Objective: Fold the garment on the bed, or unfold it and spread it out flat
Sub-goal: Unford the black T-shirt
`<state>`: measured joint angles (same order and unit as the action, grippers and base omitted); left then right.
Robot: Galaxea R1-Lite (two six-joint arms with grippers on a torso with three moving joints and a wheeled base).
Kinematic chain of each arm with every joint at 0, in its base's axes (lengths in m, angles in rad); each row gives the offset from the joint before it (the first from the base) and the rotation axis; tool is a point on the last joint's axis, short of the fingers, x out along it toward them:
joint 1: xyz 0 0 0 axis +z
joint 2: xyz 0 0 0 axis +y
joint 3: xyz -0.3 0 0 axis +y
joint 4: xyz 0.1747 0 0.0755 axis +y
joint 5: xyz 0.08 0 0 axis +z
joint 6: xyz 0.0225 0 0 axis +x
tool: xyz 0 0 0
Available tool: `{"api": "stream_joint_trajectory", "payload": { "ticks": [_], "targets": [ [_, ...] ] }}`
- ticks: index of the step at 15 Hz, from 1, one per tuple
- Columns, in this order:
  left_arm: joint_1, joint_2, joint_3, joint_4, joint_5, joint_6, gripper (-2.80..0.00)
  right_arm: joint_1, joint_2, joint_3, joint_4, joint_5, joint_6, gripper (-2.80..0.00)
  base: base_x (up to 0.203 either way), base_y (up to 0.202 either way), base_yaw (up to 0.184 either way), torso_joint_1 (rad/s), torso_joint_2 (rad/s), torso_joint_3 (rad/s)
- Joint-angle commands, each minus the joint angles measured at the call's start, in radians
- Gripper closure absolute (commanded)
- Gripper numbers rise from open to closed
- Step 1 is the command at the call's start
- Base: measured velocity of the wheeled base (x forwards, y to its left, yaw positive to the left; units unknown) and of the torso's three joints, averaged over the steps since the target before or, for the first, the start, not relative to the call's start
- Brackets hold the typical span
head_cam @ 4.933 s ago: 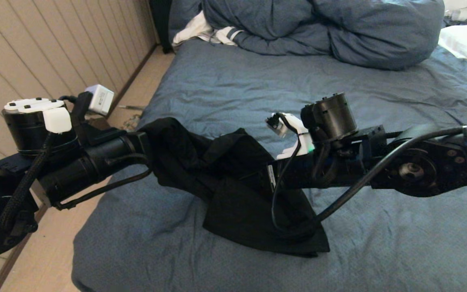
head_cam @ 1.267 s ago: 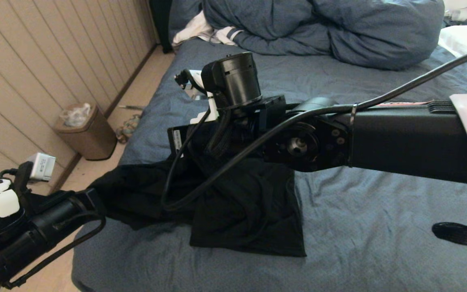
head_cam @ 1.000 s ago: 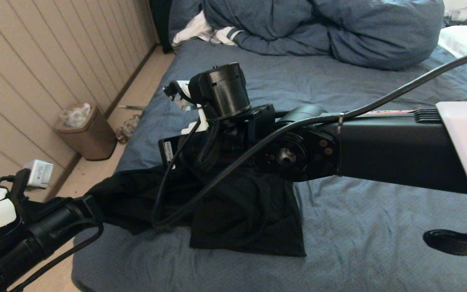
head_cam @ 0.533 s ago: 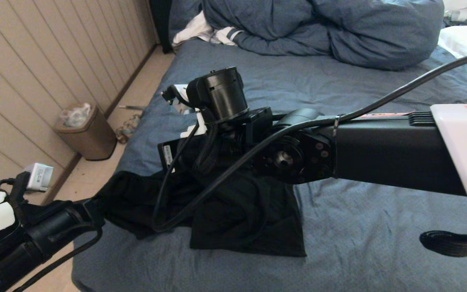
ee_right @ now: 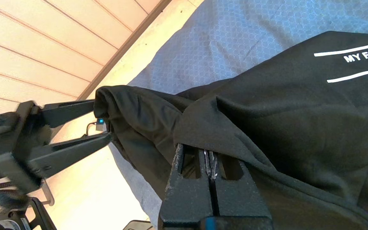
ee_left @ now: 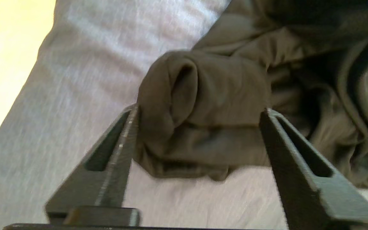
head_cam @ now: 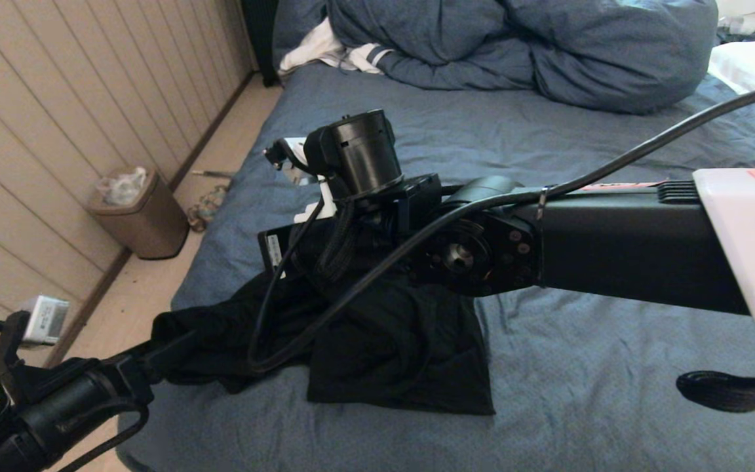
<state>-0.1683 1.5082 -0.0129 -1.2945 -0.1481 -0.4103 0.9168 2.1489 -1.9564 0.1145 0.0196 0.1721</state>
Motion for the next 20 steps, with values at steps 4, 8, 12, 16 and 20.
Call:
{"api": "stream_joint_trajectory", "payload": {
  "ticks": [4,8,12,16,20],
  "targets": [
    [0.050,-0.120,0.005,0.000,0.001,0.002,-2.80,0.005,0.001,0.001,0.013,0.000,0.003,0.00,0.000,0.000,0.000,0.000,0.00,0.000],
    [0.075,-0.142,-0.182,0.132,0.002,0.011,-2.80,0.008,-0.041,0.002,0.068,0.007,-0.020,0.00,0.000,0.000,0.000,0.000,0.00,0.000],
    [0.075,-0.178,-0.487,0.494,-0.025,0.017,-2.80,0.008,-0.093,0.002,0.129,0.011,-0.020,0.00,0.000,0.000,0.000,0.000,0.00,0.000],
    [0.001,-0.115,-0.561,0.600,-0.087,0.076,-2.80,-0.005,-0.151,0.011,0.212,0.015,-0.002,0.00,0.000,0.000,0.000,0.000,0.00,0.000],
    [-0.175,0.048,-0.633,0.652,-0.047,0.153,-2.80,-0.145,-0.295,0.157,0.213,0.012,0.018,0.00,0.000,0.000,0.000,0.000,0.00,0.000]
  ]
}}
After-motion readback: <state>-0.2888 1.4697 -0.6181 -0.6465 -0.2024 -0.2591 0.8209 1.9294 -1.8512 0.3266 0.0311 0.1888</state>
